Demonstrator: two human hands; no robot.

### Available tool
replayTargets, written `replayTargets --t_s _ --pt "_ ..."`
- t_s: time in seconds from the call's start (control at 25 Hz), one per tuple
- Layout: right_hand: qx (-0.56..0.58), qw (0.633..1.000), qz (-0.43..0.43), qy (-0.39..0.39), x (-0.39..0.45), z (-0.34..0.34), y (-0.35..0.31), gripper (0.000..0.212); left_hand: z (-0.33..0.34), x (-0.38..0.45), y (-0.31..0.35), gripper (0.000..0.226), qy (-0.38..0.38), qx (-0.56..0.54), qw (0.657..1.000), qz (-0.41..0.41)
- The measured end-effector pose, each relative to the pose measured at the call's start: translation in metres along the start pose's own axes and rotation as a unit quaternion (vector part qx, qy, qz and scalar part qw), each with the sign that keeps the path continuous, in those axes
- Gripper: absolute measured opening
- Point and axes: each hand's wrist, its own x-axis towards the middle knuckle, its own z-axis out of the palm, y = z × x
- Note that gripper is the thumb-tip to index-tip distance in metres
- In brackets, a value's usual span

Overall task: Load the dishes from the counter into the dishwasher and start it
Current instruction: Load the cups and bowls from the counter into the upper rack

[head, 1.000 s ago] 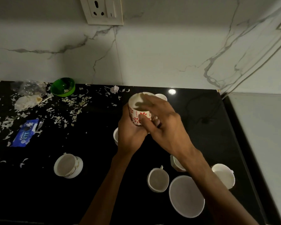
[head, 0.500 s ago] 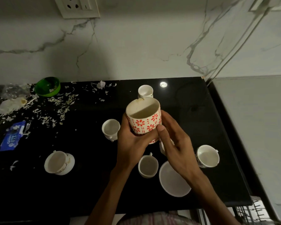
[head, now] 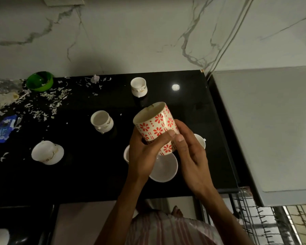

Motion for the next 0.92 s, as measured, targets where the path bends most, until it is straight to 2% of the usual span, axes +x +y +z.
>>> replayTargets --t_s 0.08,0.24,0.48,0.64,0.76,0.84,0.92 --pt "-0.012 1.0 -0.008 -0.005 -0.015 -0.011 0.001 0.049 0.01 -0.017 -0.002 0.075 0.014 0.002 1.0 -0.014" --pt "-0.075 0.996 -0.036 -0.013 -0.042 -0.032 0.005 0.067 0.024 -0.046 -0.008 0.074 0.005 -0.036 0.998 -0.058" --pt "-0.2 0.968 -0.151 0.032 -0.071 -0.044 0.006 0.081 0.034 -0.072 -0.017 0.089 -0.058 -0.142 0.982 -0.112" --pt "-0.24 0.952 -0.175 0.08 -0.087 -0.041 0.008 0.085 0.037 -0.086 -0.016 0.1 -0.092 -0.196 0.959 -0.183" --pt "-0.257 0.941 -0.184 0.119 -0.103 -0.037 0.007 0.082 0.033 -0.096 -0.017 0.08 -0.124 -0.233 0.939 -0.221" --pt "-0.271 0.931 -0.194 0.146 -0.116 -0.035 0.005 0.077 0.029 -0.106 -0.017 0.064 -0.137 -0.22 0.934 -0.246" --pt "-0.291 0.92 -0.2 0.172 -0.13 -0.033 0.002 0.074 0.025 -0.115 -0.02 0.059 -0.155 -0.214 0.925 -0.273"
